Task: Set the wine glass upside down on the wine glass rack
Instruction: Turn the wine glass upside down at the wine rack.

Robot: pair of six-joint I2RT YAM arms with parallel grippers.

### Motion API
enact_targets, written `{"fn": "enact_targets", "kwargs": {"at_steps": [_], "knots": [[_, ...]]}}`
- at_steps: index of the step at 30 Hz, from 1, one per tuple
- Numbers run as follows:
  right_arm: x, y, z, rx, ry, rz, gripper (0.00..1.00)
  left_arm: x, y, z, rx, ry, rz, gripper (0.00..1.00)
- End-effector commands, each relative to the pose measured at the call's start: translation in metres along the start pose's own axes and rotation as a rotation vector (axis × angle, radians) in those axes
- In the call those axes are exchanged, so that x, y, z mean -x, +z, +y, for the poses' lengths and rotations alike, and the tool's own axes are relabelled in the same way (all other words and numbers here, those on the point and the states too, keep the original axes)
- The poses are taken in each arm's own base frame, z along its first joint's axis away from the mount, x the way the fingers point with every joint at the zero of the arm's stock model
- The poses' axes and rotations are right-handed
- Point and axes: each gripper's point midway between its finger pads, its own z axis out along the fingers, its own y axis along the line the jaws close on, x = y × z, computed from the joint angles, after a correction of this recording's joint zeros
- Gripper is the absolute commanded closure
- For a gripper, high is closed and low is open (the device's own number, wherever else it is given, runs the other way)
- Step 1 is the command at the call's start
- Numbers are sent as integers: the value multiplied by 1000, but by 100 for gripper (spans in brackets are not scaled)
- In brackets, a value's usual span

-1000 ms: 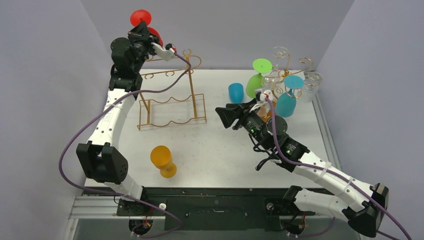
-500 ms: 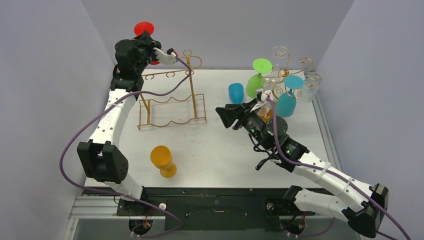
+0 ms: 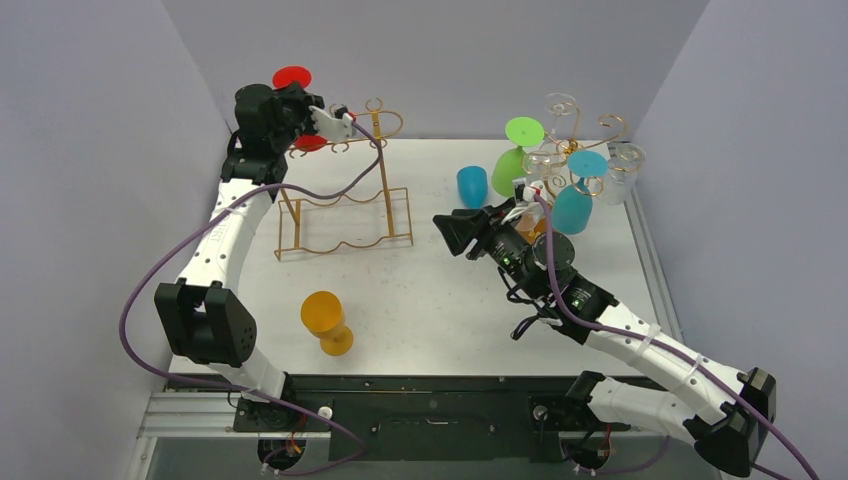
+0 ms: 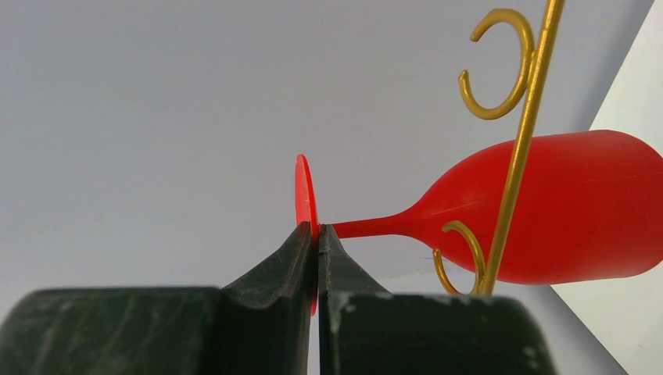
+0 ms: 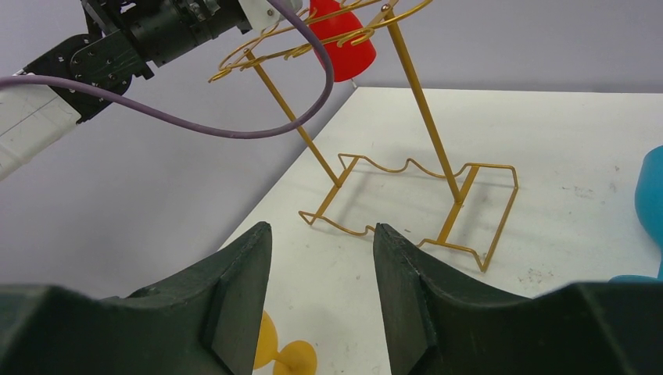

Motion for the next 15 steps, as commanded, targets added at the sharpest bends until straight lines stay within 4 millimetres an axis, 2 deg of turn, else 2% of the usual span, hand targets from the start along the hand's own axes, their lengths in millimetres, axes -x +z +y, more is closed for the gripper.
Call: {"fn": "enact_targets", "kwargs": {"at_steps": [1, 15], "knots": [[14, -2, 5, 27, 19, -41, 54, -1, -8, 17, 32, -9, 1, 100], [13, 1, 4, 14, 23, -22, 55, 1, -16, 10, -25, -45, -13, 100]]}}
